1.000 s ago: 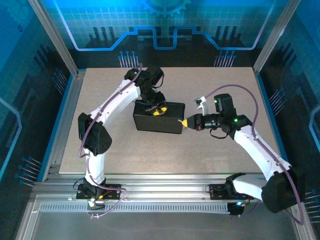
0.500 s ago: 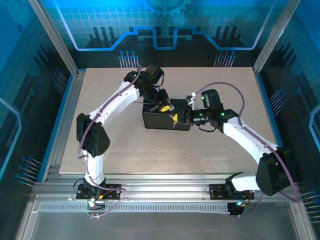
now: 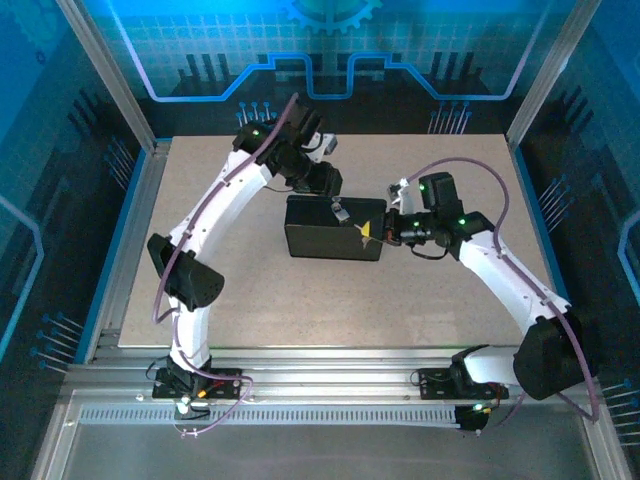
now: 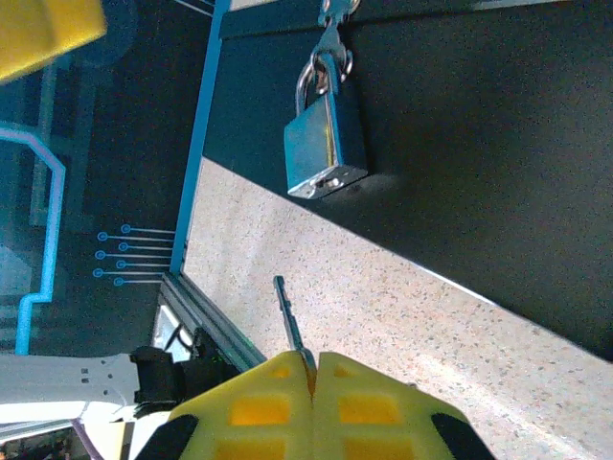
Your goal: Unlock a padlock with a key
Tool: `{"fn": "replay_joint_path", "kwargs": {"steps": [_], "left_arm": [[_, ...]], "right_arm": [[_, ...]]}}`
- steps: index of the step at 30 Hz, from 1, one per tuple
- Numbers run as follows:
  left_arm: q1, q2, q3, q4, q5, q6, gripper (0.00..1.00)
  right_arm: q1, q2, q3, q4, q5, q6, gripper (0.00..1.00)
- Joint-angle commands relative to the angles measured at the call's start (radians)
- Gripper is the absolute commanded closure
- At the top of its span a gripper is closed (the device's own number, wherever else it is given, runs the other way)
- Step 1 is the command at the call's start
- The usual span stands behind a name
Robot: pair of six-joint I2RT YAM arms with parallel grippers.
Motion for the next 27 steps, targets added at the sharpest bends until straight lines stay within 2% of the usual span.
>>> {"fn": "replay_joint_path", "kwargs": {"steps": [1,4,6,8,12,16,21,27], "left_arm": [[-0.005,-0.05,-0.125,0.088,-0.094,0.557,0.49],[-0.006,-0.124,-0.262,0.238,0.022,0.891,0.41],[-0.006,-0.15,-0.313,0.262,0.11,1.105,0.39],[-0.004,-0.122,-0.247,0.205,0.152,1.206,0.38],[-0.003,0.016,0.03,-0.092,0.257,1.385,0.39],[-0.002,0.067,0.053,-0.09,0.23,1.465,0.4],[-0.002,0.127,0.092,-0.091,0.257,1.552,0.4],[-0.003,0.177,0.109,-0.067,0.25,1.609,0.39]], "right_arm": [[-0.04,-0.019,0.04,-0.087,-0.047,-0.064,0.98],[-0.052,-0.014,0.055,-0.097,-0.055,-0.079,0.98],[-0.052,-0.022,0.06,-0.1,-0.046,-0.085,0.99],[-0.052,-0.031,0.054,-0.101,-0.043,-0.086,0.99],[-0.053,-0.022,0.062,-0.161,-0.057,-0.113,0.99],[-0.064,-0.006,0.07,-0.197,-0.064,-0.129,0.99],[-0.085,0.042,0.094,-0.208,-0.084,-0.116,0.99],[-0.089,0.1,0.144,-0.24,-0.089,-0.122,0.99]]}}
